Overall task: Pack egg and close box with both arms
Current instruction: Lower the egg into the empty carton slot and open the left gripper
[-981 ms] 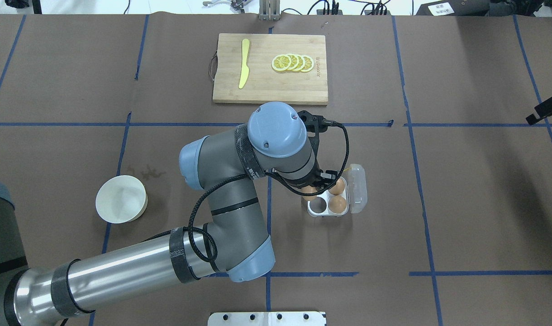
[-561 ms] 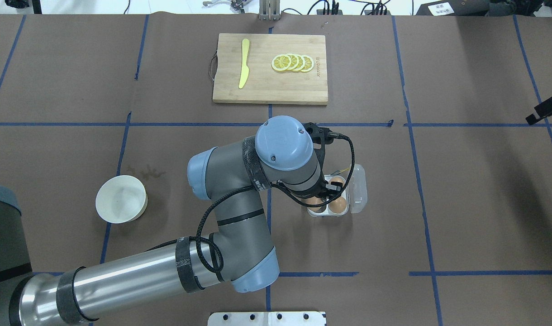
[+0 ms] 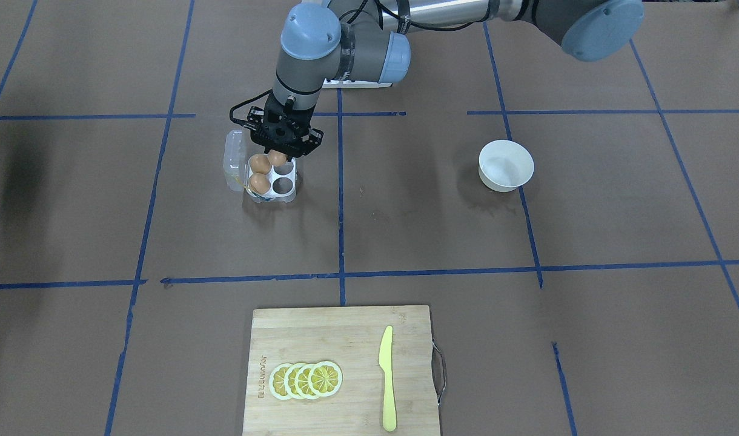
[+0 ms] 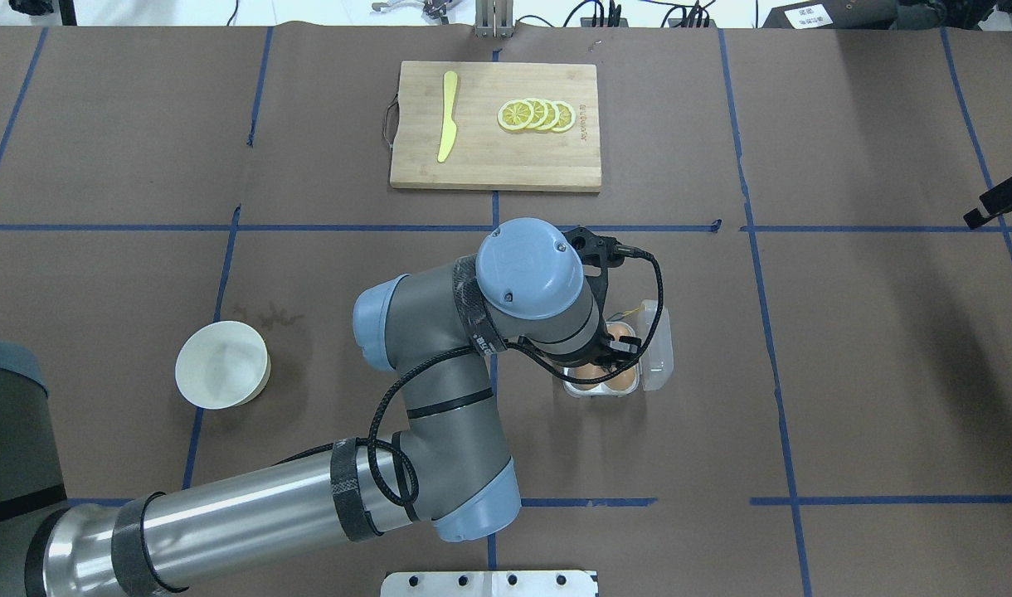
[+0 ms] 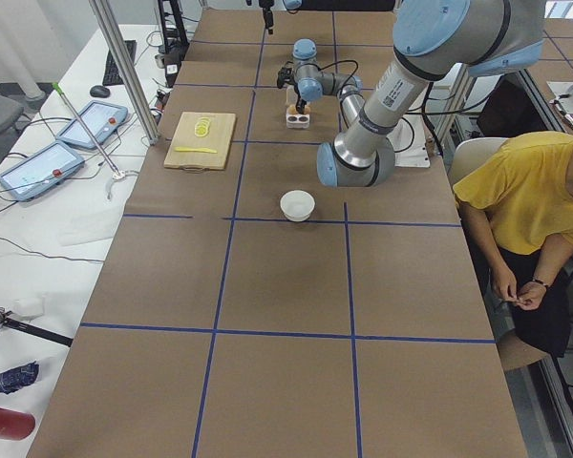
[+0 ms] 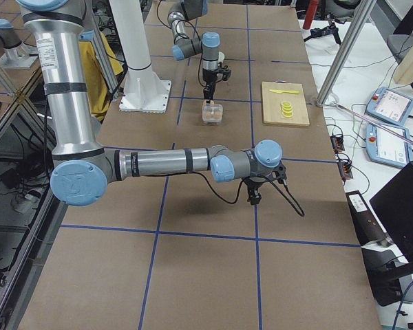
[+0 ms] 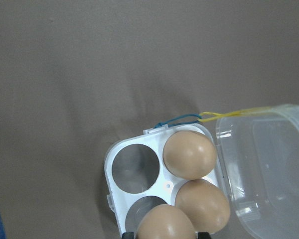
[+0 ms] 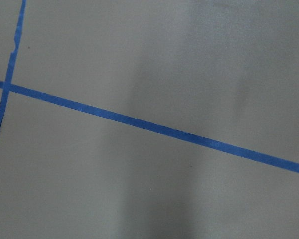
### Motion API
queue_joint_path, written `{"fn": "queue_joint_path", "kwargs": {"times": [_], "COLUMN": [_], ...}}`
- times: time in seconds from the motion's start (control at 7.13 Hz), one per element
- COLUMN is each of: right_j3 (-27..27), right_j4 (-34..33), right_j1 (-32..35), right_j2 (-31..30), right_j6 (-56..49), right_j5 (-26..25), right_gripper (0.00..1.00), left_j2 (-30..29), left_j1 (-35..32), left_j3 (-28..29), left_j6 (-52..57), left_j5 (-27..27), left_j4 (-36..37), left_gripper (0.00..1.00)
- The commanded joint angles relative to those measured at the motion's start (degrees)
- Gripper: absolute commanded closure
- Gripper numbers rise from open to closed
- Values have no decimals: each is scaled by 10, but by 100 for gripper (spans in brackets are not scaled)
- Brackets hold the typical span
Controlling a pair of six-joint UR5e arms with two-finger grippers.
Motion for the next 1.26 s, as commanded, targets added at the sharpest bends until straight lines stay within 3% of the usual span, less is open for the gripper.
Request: {"fn": "queue_joint_path", "kwargs": {"times": [0.0, 0.14, 0.28, 0.42, 1.12], "right_j3": [0, -1, -2, -2, 3], "right_j4": [0, 0, 0, 0, 1], "right_j1": [0, 0, 0, 0, -1], "right_j2": [0, 0, 0, -1, 0], "right_j6": [0, -1, 0, 0, 18], "right_j5": [0, 0, 0, 0, 14], "right_gripper": [0, 0, 0, 0, 0], "left_j2": [-3, -3, -2, -2, 0], "left_j1": [0, 0, 0, 0, -10], "left_j3": [1, 1, 5, 5, 9], "left_j6": [1, 1, 2, 4, 8], "left_j5": [6, 6, 6, 8, 15], "left_j4": [-1, -1, -1, -1, 2], "left_gripper": [94, 65, 27, 9, 5]}}
